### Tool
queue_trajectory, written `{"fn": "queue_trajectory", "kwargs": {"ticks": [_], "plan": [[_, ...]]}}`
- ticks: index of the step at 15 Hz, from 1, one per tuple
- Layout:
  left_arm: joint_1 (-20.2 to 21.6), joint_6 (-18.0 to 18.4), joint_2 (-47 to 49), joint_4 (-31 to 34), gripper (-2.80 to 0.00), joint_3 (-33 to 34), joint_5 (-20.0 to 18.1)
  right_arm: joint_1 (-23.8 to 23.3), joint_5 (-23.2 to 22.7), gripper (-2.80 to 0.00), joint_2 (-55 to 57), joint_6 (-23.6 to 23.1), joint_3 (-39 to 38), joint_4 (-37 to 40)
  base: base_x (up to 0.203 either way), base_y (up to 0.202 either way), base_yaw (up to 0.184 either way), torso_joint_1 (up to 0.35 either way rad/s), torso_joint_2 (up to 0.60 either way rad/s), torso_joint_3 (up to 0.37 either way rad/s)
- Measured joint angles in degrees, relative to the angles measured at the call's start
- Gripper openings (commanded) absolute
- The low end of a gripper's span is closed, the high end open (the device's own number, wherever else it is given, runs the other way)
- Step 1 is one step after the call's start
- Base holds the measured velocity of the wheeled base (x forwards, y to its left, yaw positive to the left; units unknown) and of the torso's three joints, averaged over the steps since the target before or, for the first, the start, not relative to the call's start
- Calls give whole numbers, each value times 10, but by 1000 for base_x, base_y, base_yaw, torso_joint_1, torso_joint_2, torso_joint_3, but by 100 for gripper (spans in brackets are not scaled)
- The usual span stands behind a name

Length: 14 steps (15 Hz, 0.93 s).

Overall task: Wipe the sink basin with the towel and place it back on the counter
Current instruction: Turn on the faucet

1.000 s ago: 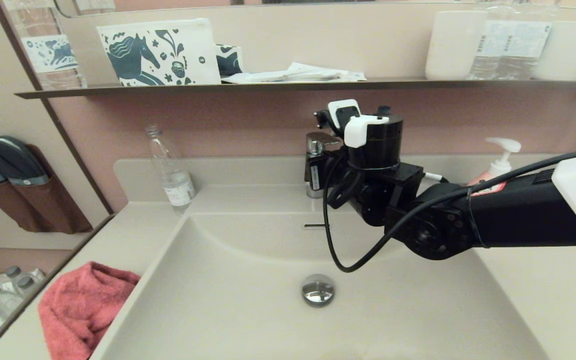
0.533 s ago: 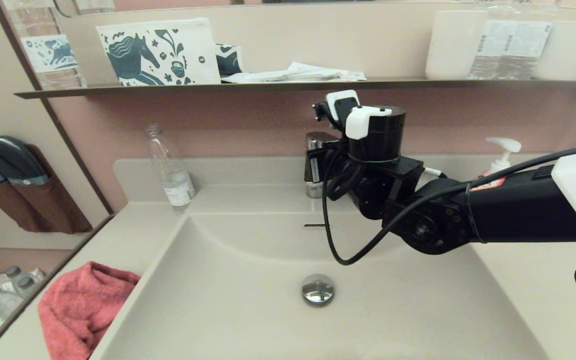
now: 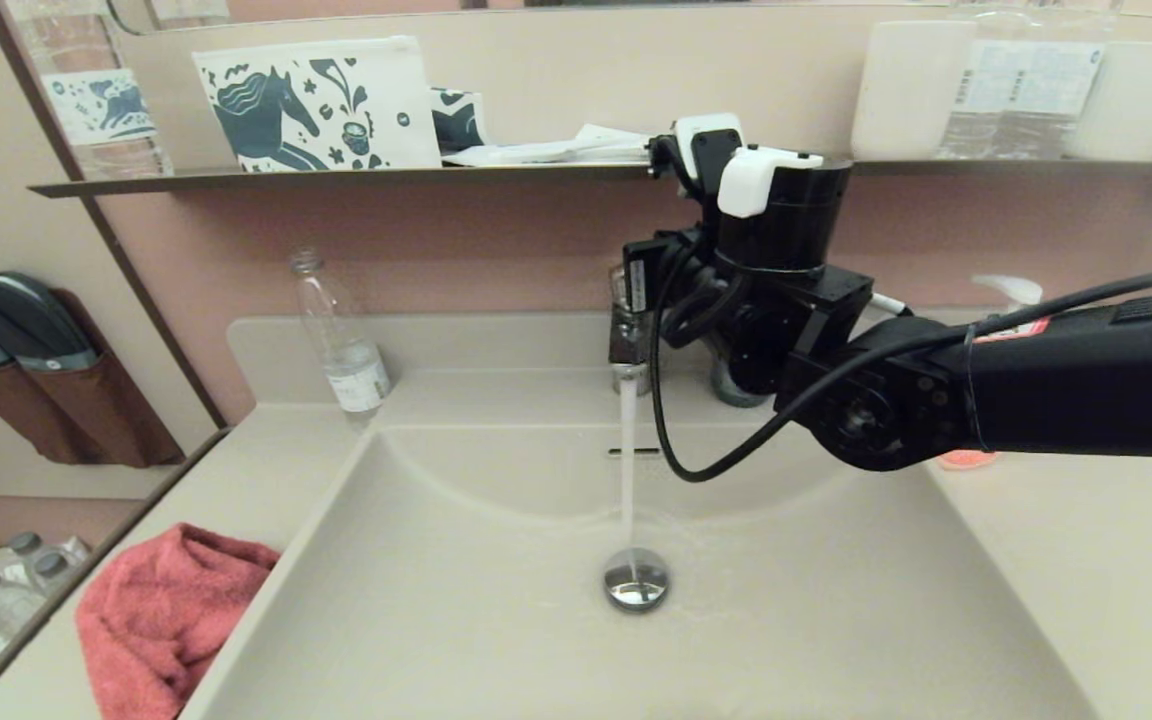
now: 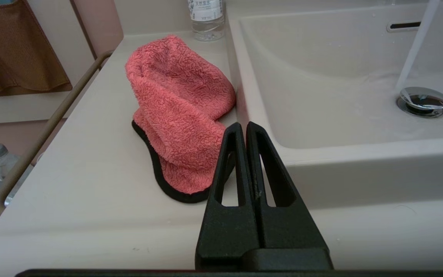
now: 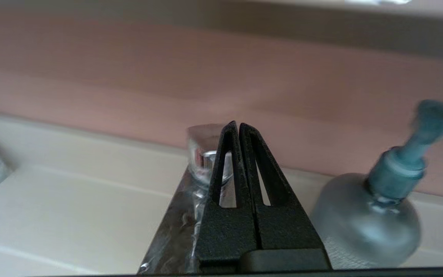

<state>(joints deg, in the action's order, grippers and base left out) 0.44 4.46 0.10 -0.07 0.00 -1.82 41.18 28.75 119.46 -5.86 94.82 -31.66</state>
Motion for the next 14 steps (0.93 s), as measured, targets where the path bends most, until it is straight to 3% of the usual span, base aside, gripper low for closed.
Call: {"fn": "queue_trajectory", "kwargs": {"ticks": [14], "plan": [[0, 0, 0, 0, -280, 0, 0, 2, -1, -280, -28, -15, -13, 5, 0, 0, 0, 0, 0, 0]]}}
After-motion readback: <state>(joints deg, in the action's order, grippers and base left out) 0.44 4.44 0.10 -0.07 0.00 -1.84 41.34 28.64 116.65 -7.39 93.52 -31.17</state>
